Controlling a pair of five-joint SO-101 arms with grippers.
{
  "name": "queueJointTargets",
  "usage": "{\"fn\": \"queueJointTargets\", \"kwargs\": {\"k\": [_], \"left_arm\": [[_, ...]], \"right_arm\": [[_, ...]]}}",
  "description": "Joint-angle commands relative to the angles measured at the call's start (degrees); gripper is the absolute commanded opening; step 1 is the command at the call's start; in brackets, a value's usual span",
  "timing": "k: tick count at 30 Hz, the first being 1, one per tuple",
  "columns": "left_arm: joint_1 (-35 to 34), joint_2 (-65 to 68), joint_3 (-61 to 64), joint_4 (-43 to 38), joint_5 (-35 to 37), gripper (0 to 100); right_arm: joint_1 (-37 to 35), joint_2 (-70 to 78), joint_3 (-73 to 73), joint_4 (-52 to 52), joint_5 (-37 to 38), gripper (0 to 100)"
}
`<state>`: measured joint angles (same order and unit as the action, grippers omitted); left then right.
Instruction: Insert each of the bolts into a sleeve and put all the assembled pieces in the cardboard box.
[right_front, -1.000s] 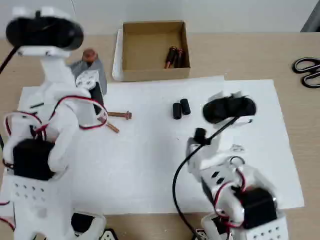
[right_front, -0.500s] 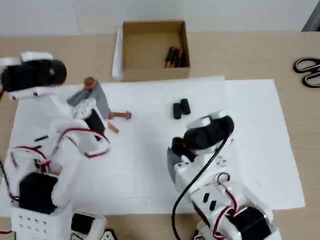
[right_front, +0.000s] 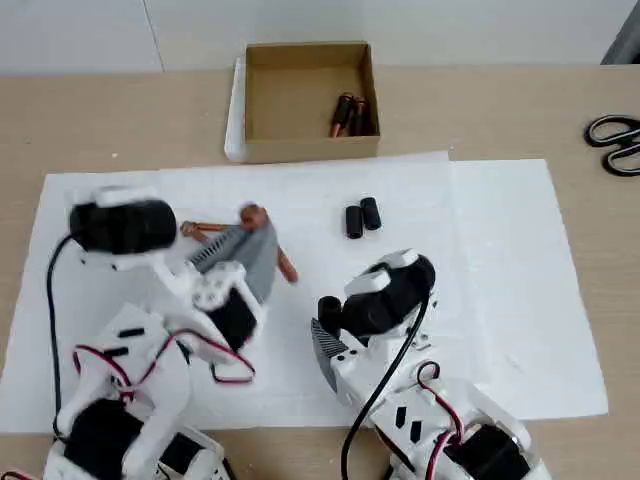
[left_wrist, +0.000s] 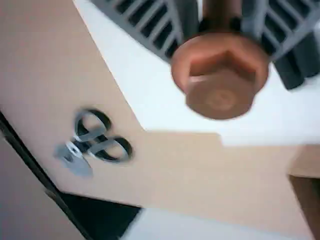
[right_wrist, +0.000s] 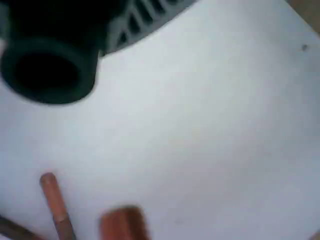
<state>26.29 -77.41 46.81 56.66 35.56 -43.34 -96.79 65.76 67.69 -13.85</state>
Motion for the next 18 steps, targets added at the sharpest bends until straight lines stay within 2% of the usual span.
{"fn": "queueJointTargets", "kwargs": {"k": [1,14,18], "left_arm": [[2.64,-3.16,1.19,-0.26,-1.41,1],[3.08,-4.22,3.91,-0.7,-2.99,1],[5.63,-4.48,3.91,-3.08,-2.99,1]], "right_arm": [[-0.4,-3.65,0.35,-1.36,3.34,0.3],[-0.48,-6.64,0.44,1.98,3.52,0.3],[-0.48,-6.81,2.55,1.54,3.52,0.3]]}}
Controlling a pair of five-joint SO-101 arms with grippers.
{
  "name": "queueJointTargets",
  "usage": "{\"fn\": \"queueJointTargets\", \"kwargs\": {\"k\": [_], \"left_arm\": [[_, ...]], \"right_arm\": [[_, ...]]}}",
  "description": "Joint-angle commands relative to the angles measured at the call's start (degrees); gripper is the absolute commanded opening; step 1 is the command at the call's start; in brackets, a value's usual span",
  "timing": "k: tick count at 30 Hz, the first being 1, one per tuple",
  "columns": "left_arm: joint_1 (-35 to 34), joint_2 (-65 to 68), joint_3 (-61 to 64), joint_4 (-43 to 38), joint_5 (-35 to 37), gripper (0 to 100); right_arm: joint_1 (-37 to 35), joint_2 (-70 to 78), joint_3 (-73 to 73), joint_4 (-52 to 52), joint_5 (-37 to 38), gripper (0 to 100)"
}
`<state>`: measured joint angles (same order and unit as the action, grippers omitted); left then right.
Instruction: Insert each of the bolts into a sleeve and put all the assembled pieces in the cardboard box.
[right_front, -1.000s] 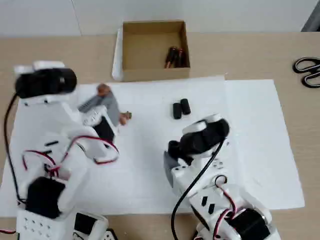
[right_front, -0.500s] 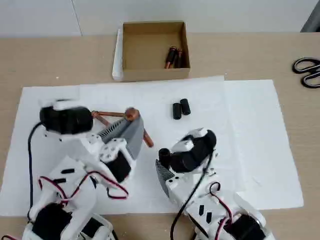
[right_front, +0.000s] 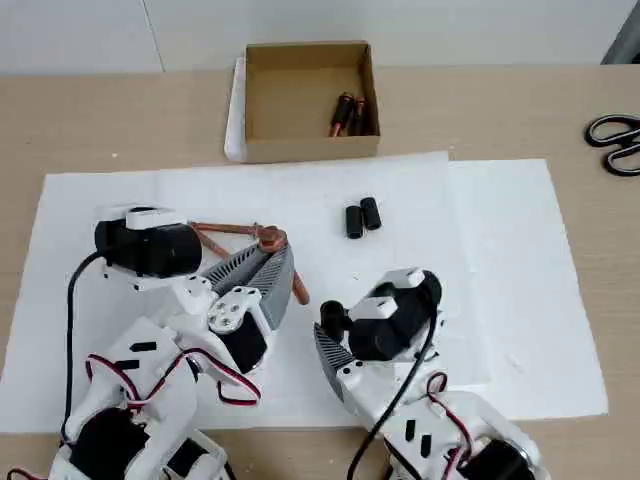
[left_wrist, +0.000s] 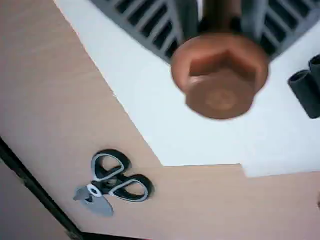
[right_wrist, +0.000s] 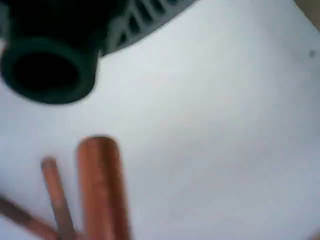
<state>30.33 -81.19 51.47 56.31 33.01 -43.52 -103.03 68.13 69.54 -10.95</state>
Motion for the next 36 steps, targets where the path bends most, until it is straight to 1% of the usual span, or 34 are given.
{"fn": "queueJointTargets", "kwargs": {"k": [1,5,10,16,24,32,36], "left_arm": [[2.37,-0.7,-0.75,-3.6,-0.44,1],[3.16,-0.35,-0.75,-5.63,-0.53,1],[3.25,-0.53,0.4,-5.01,-0.53,1],[3.43,-0.44,0.92,-3.96,-0.53,1],[7.03,-0.35,3.21,-3.87,-0.53,1],[7.03,-0.7,4.44,-4.04,-0.53,1],[6.86,-0.7,4.35,-3.96,-2.99,1]], "right_arm": [[-0.31,-0.66,0.26,-0.48,0.62,0.3],[-0.4,-0.4,0.35,-1.27,0.62,0.3],[-2.33,-0.4,0.44,-1.98,0.62,0.3],[-2.33,-0.48,0.44,-1.98,0.7,0.3],[-2.15,-0.57,0.26,-3.47,0.7,0.3],[-2.07,-0.57,0.35,-4.0,0.7,0.3],[-2.07,-0.57,0.35,-3.91,0.7,0.3]]}}
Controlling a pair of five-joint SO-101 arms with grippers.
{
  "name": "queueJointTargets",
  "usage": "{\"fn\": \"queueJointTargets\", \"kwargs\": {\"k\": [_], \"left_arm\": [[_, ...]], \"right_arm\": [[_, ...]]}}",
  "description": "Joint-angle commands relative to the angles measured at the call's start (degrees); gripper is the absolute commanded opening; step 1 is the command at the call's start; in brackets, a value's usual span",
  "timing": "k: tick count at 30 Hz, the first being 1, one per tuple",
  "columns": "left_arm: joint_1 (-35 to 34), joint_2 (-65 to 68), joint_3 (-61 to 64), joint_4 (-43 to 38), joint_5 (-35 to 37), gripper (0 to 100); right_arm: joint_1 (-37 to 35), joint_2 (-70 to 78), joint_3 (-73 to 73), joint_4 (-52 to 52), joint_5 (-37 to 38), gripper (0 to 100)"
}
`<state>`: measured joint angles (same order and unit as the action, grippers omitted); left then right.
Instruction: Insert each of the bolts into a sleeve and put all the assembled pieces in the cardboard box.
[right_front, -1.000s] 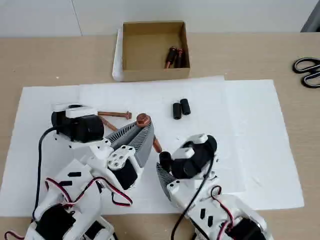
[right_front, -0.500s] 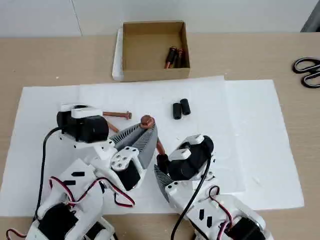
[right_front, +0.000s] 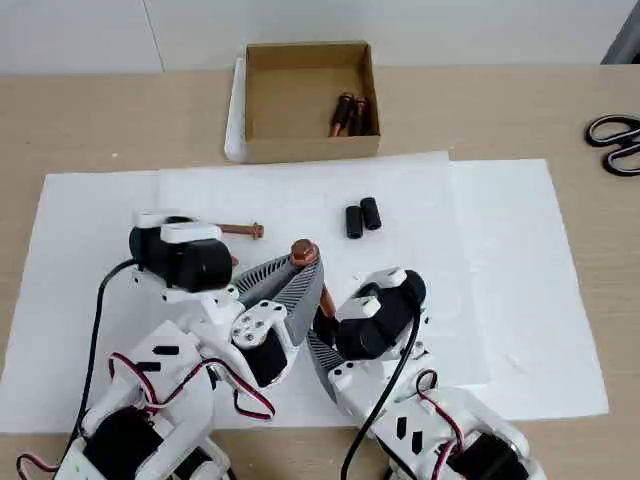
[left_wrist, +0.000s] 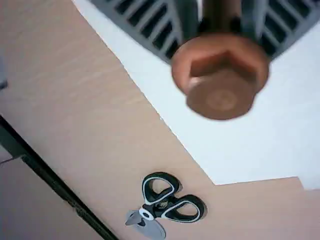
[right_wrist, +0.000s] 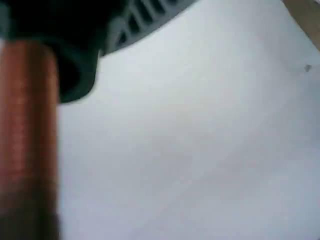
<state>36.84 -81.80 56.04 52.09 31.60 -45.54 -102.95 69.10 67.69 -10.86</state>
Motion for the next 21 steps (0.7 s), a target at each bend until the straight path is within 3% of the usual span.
{"fn": "queueJointTargets", "kwargs": {"k": [1,21], "left_arm": [[0.35,-0.09,-0.4,0.35,-1.58,1],[0.7,0.26,-1.98,5.8,-2.29,1]], "right_arm": [[-0.04,-0.66,-0.62,-2.07,0.62,0.3],[3.38,-0.75,-0.62,-2.51,0.62,0.3]]}}
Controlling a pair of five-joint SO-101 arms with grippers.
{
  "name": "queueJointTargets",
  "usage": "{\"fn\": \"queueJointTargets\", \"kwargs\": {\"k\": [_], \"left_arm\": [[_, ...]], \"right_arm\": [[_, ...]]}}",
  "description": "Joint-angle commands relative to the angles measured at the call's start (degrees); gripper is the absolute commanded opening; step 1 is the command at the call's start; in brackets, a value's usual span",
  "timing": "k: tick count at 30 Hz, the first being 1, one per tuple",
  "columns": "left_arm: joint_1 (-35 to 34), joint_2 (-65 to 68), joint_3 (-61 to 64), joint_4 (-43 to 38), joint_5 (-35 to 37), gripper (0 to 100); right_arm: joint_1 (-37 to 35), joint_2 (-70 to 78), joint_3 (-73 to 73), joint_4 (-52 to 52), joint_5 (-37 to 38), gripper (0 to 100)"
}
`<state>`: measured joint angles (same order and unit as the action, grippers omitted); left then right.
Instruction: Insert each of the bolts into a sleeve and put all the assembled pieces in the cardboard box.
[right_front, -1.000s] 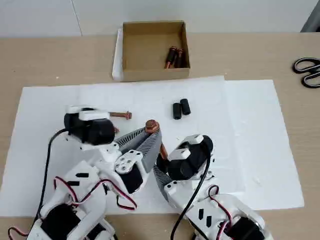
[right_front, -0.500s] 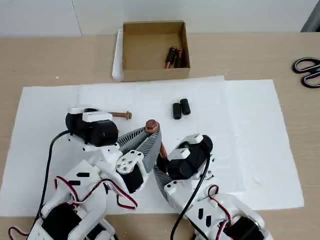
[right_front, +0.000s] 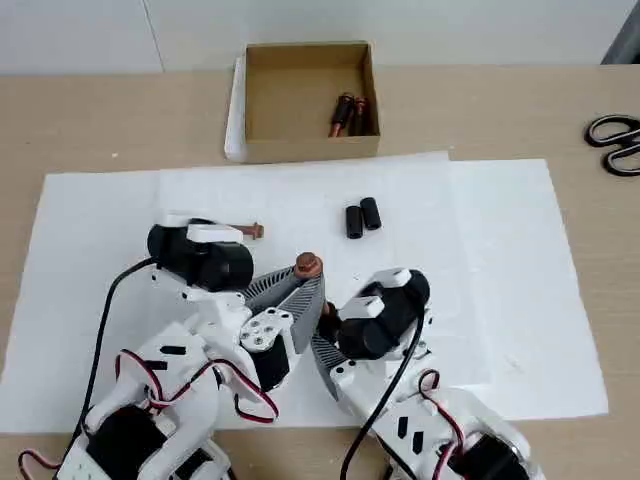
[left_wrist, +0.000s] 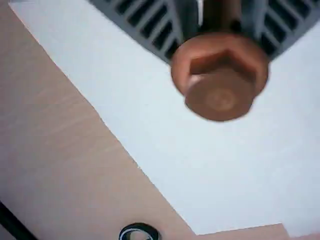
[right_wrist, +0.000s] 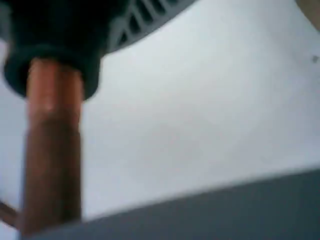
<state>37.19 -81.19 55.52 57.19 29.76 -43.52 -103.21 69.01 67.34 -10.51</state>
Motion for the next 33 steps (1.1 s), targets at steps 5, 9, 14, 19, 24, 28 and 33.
{"fn": "queueJointTargets", "kwargs": {"k": [5,9,14,19,24,28,33], "left_arm": [[4.4,-0.44,2.15,0.88,-0.44,1],[6.59,-0.44,4.09,0.62,-0.44,1],[7.21,-0.35,7.08,0.88,-0.44,1],[9.32,-0.62,10.77,0.88,-0.44,1],[10.55,-0.7,12.97,0.53,-0.44,1],[10.55,-0.7,12.97,0.53,-0.53,1],[10.29,-0.7,12.79,0.7,-3.69,5]], "right_arm": [[1.36,-0.48,-0.7,-2.15,0.26,0.3],[1.27,-0.48,-0.79,-2.24,0.26,0.3],[1.27,-0.48,-0.88,-2.24,0.26,0.3],[1.27,-0.48,-2.11,-2.24,1.49,0.3],[1.27,-0.48,-2.2,-3.56,3.43,0.3],[1.27,-0.4,-2.2,-4.18,3.43,0.3],[1.27,-0.22,-2.11,-4.26,3.43,0.3]]}}
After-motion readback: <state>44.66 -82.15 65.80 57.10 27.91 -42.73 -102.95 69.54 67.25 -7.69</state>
